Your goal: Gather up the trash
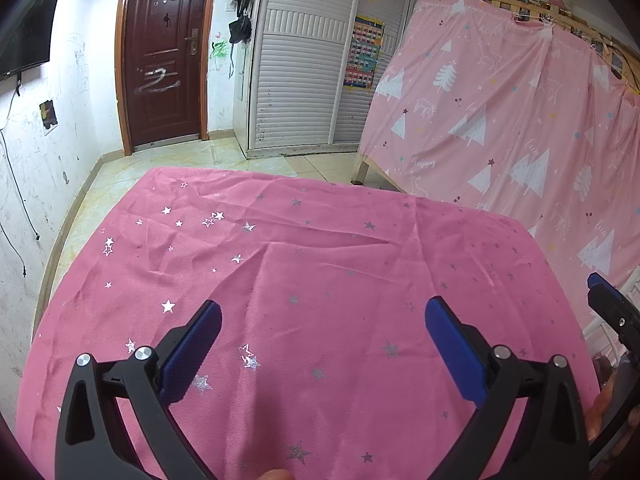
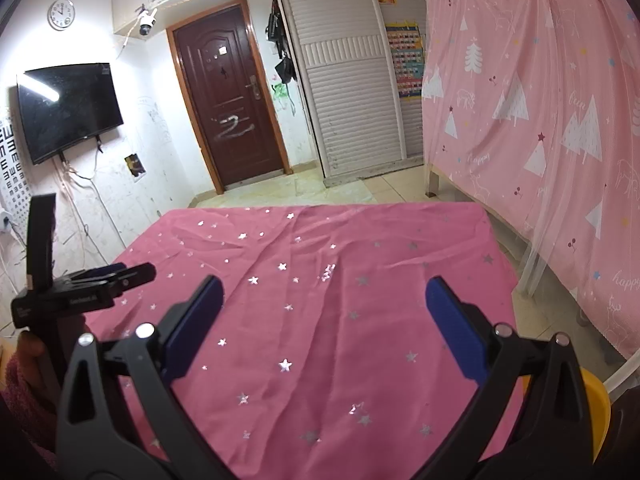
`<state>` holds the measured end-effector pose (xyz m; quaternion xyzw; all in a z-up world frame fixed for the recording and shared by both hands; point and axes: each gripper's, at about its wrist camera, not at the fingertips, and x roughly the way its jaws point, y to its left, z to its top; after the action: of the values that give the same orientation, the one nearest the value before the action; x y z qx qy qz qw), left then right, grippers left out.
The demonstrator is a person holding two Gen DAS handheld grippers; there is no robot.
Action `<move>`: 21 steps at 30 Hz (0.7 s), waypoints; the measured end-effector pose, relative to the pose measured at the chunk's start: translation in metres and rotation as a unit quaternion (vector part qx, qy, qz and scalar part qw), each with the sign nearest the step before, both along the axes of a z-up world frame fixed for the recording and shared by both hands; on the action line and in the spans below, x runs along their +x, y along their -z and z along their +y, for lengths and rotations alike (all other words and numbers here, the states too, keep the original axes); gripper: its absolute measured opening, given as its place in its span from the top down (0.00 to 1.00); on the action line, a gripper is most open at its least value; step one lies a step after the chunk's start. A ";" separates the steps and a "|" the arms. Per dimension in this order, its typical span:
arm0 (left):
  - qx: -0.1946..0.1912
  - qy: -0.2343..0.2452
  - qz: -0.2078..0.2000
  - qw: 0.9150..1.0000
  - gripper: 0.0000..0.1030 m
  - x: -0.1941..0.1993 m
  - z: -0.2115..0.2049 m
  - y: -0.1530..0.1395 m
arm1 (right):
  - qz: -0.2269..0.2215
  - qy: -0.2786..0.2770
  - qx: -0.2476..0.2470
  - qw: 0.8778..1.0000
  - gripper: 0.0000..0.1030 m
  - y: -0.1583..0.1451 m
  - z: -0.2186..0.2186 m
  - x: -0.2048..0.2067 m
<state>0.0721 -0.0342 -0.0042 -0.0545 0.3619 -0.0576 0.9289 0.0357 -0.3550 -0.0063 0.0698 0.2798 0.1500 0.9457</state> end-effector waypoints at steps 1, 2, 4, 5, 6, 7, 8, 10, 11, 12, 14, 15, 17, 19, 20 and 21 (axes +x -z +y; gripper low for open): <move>0.000 0.000 0.000 1.000 0.08 0.000 0.000 0.000 | 0.000 0.000 0.000 1.000 0.06 0.000 0.000 0.000; 0.000 0.000 0.000 1.000 0.08 0.000 0.000 0.000 | 0.000 0.000 -0.001 1.000 0.06 0.000 0.000 0.000; 0.000 0.000 0.000 1.000 0.08 0.000 0.000 0.000 | 0.000 0.000 -0.001 1.000 0.06 0.000 0.000 0.000; 0.001 0.000 0.000 1.000 0.08 0.000 0.000 0.000 | 0.000 -0.001 -0.001 1.000 0.06 0.000 0.000 0.000; 0.001 0.000 0.000 1.000 0.08 0.000 0.000 0.000 | -0.001 0.000 -0.001 1.000 0.06 0.000 0.000 0.000; 0.001 0.000 0.001 1.000 0.08 0.000 0.000 0.000 | -0.001 0.000 -0.001 1.000 0.06 0.000 0.000 0.000; 0.001 0.000 0.001 1.000 0.08 0.000 0.000 0.000 | -0.001 -0.001 0.000 1.000 0.06 0.000 0.000 0.000; 0.001 0.000 0.001 1.000 0.08 -0.001 0.000 0.001 | 0.000 -0.001 -0.001 1.000 0.06 0.000 0.000 0.000; 0.002 0.000 0.001 1.000 0.08 -0.002 0.001 0.001 | -0.001 0.000 -0.001 1.000 0.06 0.000 0.000 0.000; 0.002 0.000 0.001 1.000 0.08 -0.001 0.001 0.001 | -0.001 0.000 -0.001 1.000 0.06 0.000 0.000 0.000; 0.002 0.000 0.002 1.000 0.08 -0.001 0.001 0.002 | -0.001 0.000 -0.001 1.000 0.06 0.000 0.000 0.000; 0.002 0.000 0.002 1.000 0.08 -0.001 0.001 0.002 | -0.001 0.000 -0.001 1.000 0.06 0.000 0.000 0.000; 0.002 0.000 0.001 1.000 0.08 -0.001 0.001 0.002 | 0.000 -0.001 -0.001 1.000 0.06 0.000 0.001 0.000; 0.002 0.000 0.002 1.000 0.08 -0.001 0.001 0.002 | 0.000 -0.001 -0.001 1.000 0.06 0.000 0.001 0.000; 0.003 0.000 0.002 1.000 0.08 0.000 0.001 0.002 | 0.000 0.000 -0.001 1.000 0.06 0.000 0.001 0.000; 0.004 0.000 0.002 1.000 0.08 -0.001 0.001 0.002 | -0.001 0.000 -0.001 1.000 0.06 0.000 0.001 0.000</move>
<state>0.0712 -0.0330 -0.0060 -0.0512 0.3638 -0.0563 0.9284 0.0353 -0.3543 -0.0065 0.0685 0.2791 0.1500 0.9460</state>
